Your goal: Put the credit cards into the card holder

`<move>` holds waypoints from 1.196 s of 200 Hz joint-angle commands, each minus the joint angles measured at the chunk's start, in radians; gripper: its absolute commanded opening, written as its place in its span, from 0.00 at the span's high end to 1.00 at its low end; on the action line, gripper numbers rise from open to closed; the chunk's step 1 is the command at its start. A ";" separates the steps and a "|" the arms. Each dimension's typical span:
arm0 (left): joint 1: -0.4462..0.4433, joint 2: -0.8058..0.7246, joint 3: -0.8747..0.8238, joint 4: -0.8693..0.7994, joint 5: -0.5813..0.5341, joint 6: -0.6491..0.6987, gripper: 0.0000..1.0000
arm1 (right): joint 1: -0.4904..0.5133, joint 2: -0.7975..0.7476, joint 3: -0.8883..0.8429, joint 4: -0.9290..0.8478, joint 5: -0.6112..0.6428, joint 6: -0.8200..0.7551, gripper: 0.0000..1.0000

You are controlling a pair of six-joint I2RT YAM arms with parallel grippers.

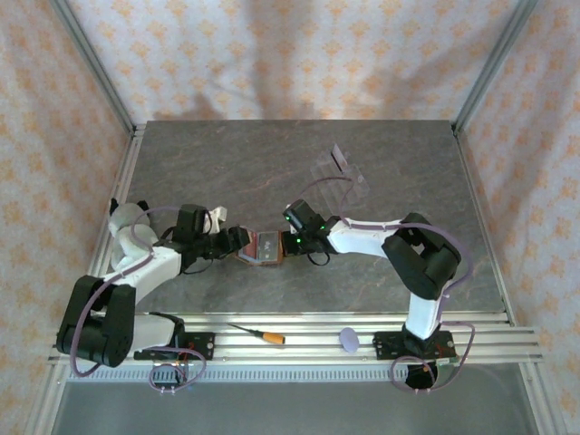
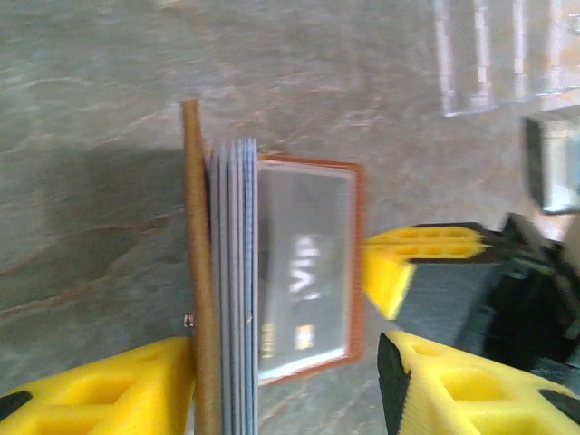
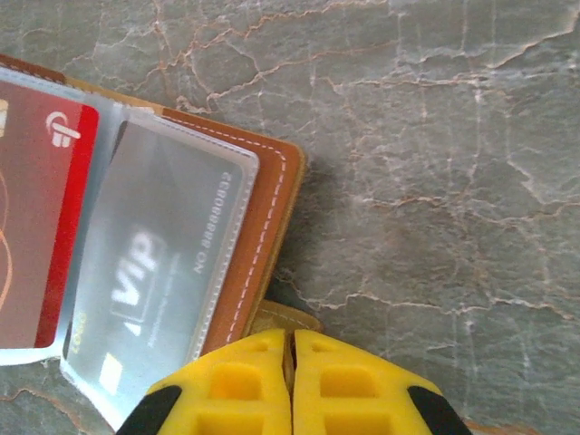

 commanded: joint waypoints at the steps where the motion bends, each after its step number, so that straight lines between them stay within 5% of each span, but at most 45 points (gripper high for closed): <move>1: -0.013 -0.038 -0.003 0.067 0.051 -0.020 0.45 | 0.010 0.039 -0.002 -0.018 -0.040 0.007 0.94; 83: -0.120 0.084 -0.036 0.280 0.007 -0.115 0.47 | 0.011 0.034 -0.004 0.011 -0.057 0.028 0.88; 97: -0.134 0.099 -0.028 0.275 -0.010 -0.111 0.48 | 0.011 0.026 -0.006 0.002 -0.038 0.029 0.76; 170: -0.144 0.137 -0.004 0.121 -0.130 -0.042 0.58 | 0.004 -0.064 -0.029 -0.044 0.036 0.023 0.73; 207: -0.149 0.135 -0.002 0.091 -0.164 -0.023 0.68 | 0.002 -0.100 -0.021 -0.078 0.070 0.016 0.57; 239: -0.166 0.148 0.021 0.035 -0.192 0.003 0.69 | 0.000 -0.105 -0.019 -0.067 0.068 0.022 0.68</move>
